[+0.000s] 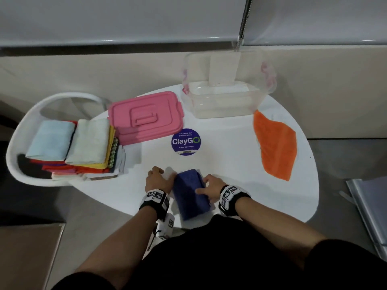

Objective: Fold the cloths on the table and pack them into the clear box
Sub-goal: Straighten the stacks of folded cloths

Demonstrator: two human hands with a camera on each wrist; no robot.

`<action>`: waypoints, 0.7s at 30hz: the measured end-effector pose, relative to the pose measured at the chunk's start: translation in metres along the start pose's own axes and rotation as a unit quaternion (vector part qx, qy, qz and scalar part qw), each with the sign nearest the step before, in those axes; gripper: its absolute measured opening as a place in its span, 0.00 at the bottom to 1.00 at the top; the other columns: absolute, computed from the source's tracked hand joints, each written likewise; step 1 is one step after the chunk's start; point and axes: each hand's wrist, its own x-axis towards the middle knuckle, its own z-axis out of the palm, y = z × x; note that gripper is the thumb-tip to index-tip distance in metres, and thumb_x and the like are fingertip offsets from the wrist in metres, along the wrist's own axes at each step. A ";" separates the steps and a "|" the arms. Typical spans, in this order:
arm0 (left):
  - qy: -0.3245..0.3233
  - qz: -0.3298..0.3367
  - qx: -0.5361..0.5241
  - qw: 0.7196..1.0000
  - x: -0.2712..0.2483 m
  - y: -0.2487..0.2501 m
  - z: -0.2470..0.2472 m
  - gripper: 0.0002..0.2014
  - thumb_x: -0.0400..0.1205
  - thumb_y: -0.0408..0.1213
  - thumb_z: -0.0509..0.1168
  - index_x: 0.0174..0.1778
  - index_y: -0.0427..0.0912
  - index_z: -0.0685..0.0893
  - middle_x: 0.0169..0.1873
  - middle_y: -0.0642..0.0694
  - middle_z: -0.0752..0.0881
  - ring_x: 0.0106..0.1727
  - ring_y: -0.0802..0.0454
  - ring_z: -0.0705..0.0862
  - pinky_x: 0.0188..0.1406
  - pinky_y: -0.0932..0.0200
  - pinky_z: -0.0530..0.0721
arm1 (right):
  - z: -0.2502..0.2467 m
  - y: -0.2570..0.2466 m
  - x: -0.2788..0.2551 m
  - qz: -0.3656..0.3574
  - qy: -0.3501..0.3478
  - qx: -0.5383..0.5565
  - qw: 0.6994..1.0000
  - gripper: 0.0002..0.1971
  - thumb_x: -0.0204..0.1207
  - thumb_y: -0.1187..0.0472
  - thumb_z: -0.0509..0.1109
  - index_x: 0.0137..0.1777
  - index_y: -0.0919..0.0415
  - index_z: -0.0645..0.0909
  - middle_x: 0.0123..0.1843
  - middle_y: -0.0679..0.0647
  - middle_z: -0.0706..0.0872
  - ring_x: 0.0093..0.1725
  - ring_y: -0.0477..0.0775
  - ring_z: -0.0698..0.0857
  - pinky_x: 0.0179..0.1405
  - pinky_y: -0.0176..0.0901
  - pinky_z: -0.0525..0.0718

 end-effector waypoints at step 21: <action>-0.186 0.121 -0.367 0.904 0.051 -0.056 -0.170 0.27 0.65 0.35 0.83 0.52 0.41 0.75 0.48 0.41 0.87 0.51 0.43 0.88 0.58 0.40 0.85 | 0.086 -0.212 -0.002 -0.039 -0.060 0.620 0.781 0.24 0.78 0.54 0.68 0.70 0.70 0.80 0.65 0.68 0.86 0.60 0.66 0.85 0.67 0.60 0.81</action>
